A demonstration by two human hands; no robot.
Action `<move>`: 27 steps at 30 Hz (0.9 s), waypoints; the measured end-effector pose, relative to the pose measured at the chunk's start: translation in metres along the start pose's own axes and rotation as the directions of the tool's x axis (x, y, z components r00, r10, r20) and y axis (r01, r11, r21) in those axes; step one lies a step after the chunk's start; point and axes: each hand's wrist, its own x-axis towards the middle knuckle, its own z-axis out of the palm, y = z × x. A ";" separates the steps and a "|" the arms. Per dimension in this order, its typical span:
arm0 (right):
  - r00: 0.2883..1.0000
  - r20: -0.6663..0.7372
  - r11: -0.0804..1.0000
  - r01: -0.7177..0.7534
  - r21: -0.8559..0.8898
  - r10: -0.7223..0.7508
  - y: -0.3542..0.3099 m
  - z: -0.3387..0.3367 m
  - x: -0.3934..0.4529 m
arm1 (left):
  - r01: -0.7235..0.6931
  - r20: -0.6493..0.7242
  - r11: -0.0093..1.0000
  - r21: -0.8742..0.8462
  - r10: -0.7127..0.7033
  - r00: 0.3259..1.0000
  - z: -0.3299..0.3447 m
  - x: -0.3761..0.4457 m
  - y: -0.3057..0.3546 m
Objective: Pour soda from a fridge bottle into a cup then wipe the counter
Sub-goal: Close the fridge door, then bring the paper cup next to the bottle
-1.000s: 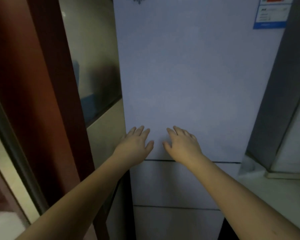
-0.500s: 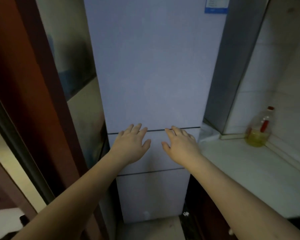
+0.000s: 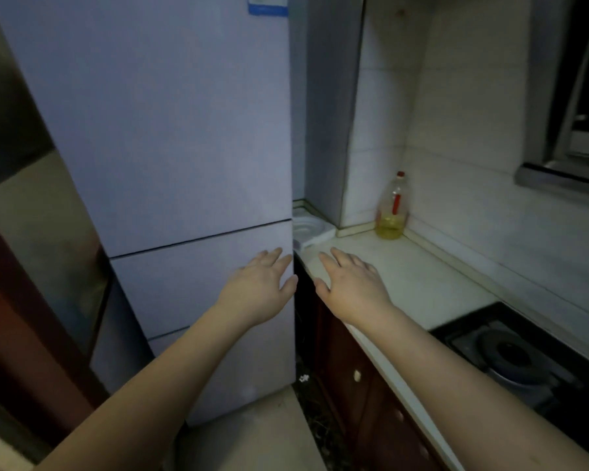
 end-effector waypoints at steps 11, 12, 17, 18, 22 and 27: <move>0.968 0.052 0.968 -0.242 -0.065 0.245 0.148 -0.021 -0.146 | -0.226 0.001 0.970 0.086 0.227 0.974 0.064 -0.015 0.193; 0.963 0.044 0.962 -0.264 -0.064 0.267 0.158 -0.024 -0.157 | -0.254 0.006 0.963 0.087 0.254 0.967 0.068 -0.016 0.208; 0.923 0.027 0.922 -0.383 -0.061 0.385 0.200 -0.035 -0.206 | -0.402 0.041 0.912 0.086 0.400 0.916 0.080 -0.017 0.275; 0.913 0.029 0.912 -0.405 -0.066 0.408 0.207 -0.036 -0.215 | -0.434 0.041 0.897 0.091 0.432 0.901 0.081 -0.017 0.287; 0.850 -0.008 0.847 -0.525 -0.083 0.526 0.232 -0.046 -0.247 | -0.552 0.049 0.830 0.077 0.550 0.834 0.090 -0.012 0.329; 0.725 -0.055 0.718 -0.688 -0.104 0.687 0.249 -0.058 -0.290 | -0.690 0.058 0.724 0.027 0.688 0.724 0.105 -0.010 0.374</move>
